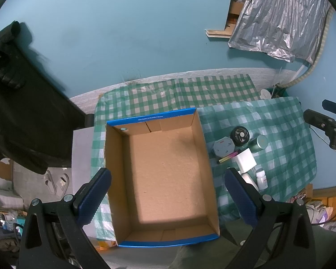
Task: Organize rigid objects
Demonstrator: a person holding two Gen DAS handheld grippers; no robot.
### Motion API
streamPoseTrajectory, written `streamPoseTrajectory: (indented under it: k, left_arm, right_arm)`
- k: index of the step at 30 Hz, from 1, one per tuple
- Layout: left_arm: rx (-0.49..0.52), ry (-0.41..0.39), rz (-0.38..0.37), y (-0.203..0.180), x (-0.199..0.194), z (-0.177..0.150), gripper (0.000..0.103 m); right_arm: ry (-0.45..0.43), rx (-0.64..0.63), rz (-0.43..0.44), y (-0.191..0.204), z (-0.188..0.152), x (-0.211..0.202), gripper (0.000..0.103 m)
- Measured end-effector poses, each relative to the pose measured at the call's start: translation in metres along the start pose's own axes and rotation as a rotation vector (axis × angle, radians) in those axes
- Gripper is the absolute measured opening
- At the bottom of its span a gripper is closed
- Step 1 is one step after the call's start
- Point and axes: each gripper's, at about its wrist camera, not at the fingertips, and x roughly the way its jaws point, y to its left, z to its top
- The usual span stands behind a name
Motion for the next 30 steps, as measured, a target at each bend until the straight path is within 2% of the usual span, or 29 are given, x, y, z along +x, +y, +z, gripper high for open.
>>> streamPoseTrajectory:
  k: [30]
  left_arm:
    - [-0.004,0.007,0.0,0.004,0.004,-0.0011,0.102]
  right_arm:
    - [0.011,-0.005,0.008,0.0068,0.0019,0.0058,0.101]
